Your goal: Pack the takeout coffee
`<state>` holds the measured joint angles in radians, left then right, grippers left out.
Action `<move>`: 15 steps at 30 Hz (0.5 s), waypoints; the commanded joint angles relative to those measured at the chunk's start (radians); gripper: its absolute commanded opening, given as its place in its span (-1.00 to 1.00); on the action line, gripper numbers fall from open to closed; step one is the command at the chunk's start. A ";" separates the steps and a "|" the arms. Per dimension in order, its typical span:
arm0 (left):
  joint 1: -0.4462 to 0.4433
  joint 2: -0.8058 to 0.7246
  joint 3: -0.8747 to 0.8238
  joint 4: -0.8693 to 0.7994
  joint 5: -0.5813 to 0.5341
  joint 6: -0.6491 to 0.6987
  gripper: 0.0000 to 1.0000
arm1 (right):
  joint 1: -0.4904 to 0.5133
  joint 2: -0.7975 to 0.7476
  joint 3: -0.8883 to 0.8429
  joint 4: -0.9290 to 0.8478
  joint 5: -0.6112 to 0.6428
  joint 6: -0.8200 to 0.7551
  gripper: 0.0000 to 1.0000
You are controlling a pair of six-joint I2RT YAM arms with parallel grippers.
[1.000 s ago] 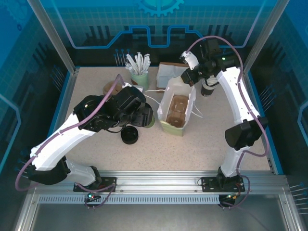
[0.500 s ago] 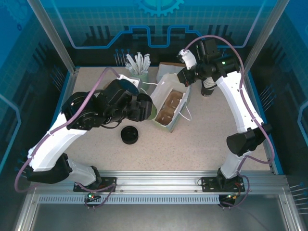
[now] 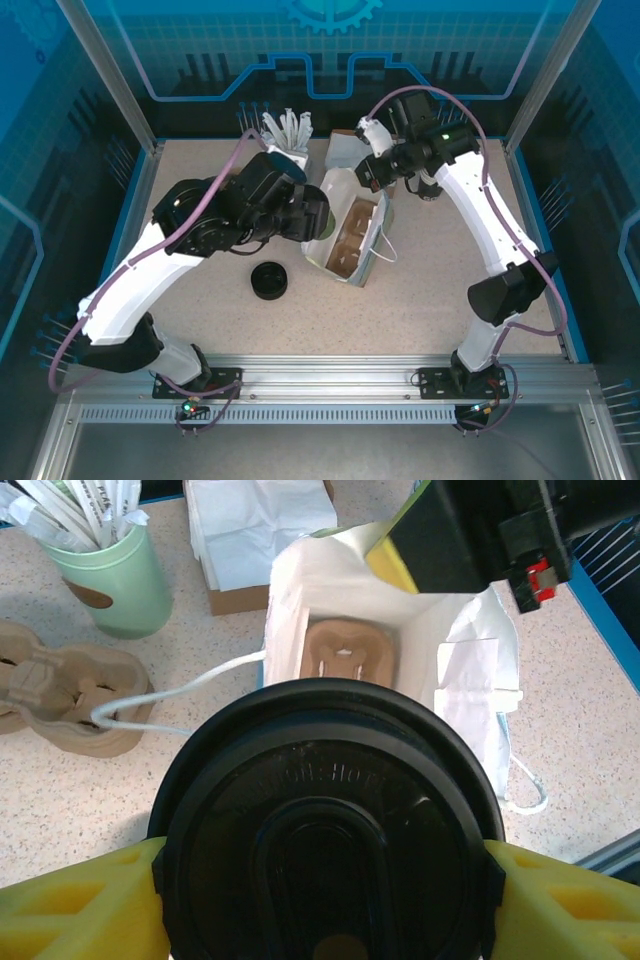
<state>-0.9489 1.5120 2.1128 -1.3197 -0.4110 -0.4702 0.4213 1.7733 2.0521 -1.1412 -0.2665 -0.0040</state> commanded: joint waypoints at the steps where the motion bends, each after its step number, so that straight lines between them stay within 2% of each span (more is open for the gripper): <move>1: 0.006 0.012 0.008 0.068 0.022 0.042 0.41 | 0.018 -0.033 -0.026 0.033 -0.039 0.041 -1.00; 15: 0.013 -0.004 -0.239 0.265 0.042 0.042 0.40 | 0.056 -0.056 -0.063 0.078 -0.045 0.072 -1.00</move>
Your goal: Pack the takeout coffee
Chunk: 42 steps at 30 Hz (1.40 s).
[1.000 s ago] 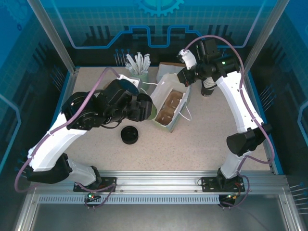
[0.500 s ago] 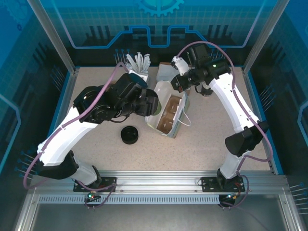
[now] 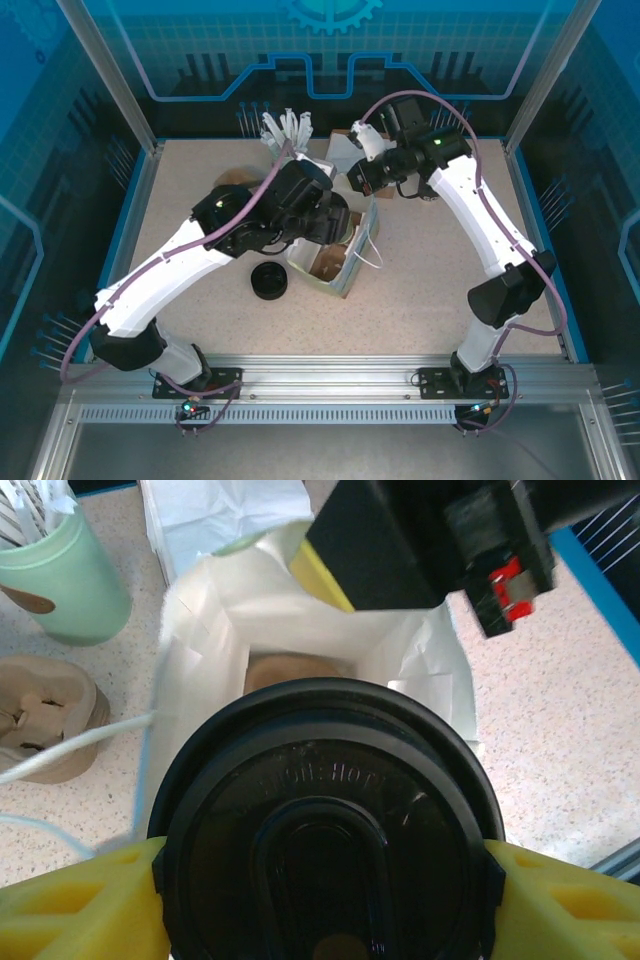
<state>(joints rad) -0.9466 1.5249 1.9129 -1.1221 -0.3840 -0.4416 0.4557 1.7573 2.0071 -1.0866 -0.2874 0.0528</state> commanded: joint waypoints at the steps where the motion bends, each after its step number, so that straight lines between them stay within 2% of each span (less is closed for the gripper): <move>1: 0.013 -0.017 -0.051 0.073 0.015 0.012 0.40 | 0.025 -0.041 -0.022 0.026 -0.023 0.013 -1.00; 5: 0.028 -0.009 -0.105 0.106 0.009 0.016 0.40 | 0.031 -0.046 -0.028 0.035 -0.024 0.014 -1.00; 15: 0.068 -0.050 -0.315 0.345 0.024 0.054 0.38 | 0.035 -0.086 -0.088 0.110 -0.103 0.018 -1.00; 20: 0.067 -0.049 -0.366 0.404 0.019 0.053 0.35 | 0.059 -0.105 -0.120 0.122 -0.080 0.038 -1.00; 25: 0.063 -0.062 -0.408 0.427 0.013 0.054 0.34 | 0.080 -0.144 -0.175 0.153 -0.061 0.053 -1.00; 42: 0.041 -0.129 -0.554 0.489 -0.007 0.040 0.33 | 0.078 -0.160 -0.169 0.138 -0.083 0.064 -1.00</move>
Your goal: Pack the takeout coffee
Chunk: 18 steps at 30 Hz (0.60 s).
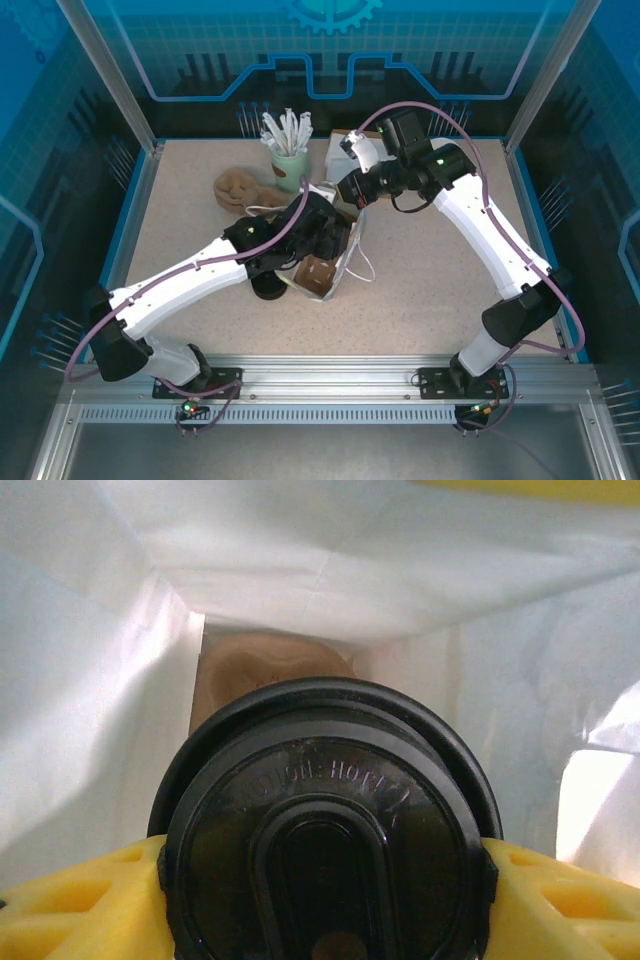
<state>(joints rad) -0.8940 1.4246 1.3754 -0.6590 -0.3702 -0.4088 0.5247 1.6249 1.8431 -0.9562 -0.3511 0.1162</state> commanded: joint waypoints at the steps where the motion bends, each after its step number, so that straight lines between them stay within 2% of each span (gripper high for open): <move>1: -0.014 -0.030 -0.019 0.029 -0.029 0.009 0.33 | 0.007 -0.029 -0.007 0.004 -0.015 0.001 -1.00; 18: -0.053 -0.030 -0.077 0.103 -0.145 0.040 0.33 | 0.000 -0.039 0.000 -0.022 -0.035 -0.009 -1.00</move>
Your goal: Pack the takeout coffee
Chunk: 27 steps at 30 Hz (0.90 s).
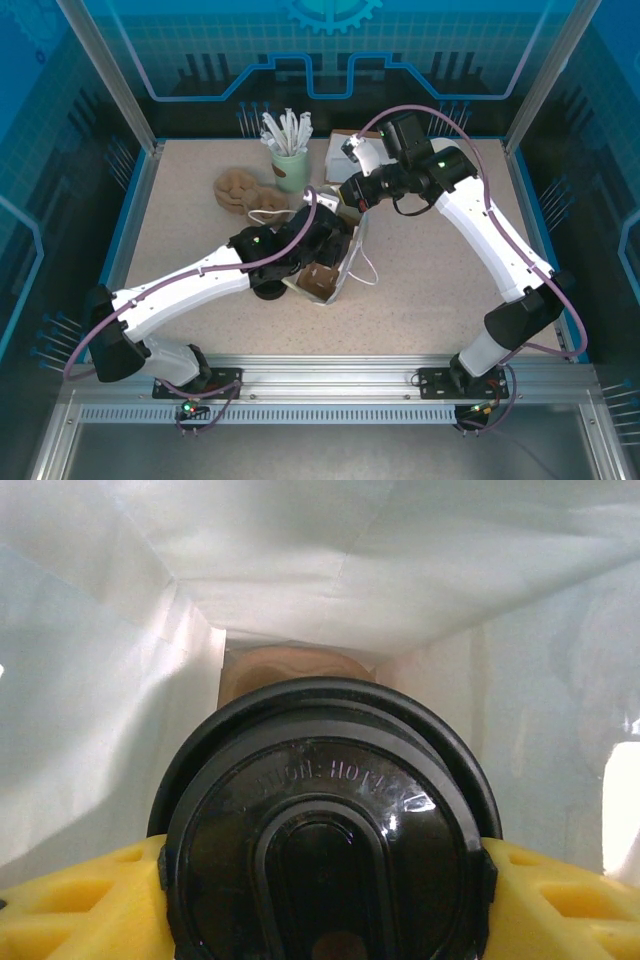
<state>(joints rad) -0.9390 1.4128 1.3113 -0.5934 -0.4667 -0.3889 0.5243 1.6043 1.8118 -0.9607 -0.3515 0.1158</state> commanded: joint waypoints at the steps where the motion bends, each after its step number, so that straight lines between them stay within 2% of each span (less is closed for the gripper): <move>1: -0.008 -0.016 -0.011 0.040 -0.054 0.023 0.33 | 0.000 -0.018 0.035 -0.022 -0.036 -0.012 -1.00; 7: -0.009 0.006 -0.003 0.061 -0.045 0.031 0.33 | -0.009 -0.014 0.045 -0.061 -0.056 -0.027 -1.00; 27: -0.010 0.056 -0.012 0.078 -0.049 0.045 0.33 | -0.010 -0.005 0.035 -0.027 -0.099 -0.007 -1.00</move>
<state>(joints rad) -0.9440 1.4467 1.3109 -0.5316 -0.4995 -0.3626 0.5110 1.6054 1.8271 -0.9970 -0.3939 0.1051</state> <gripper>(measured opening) 0.668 0.034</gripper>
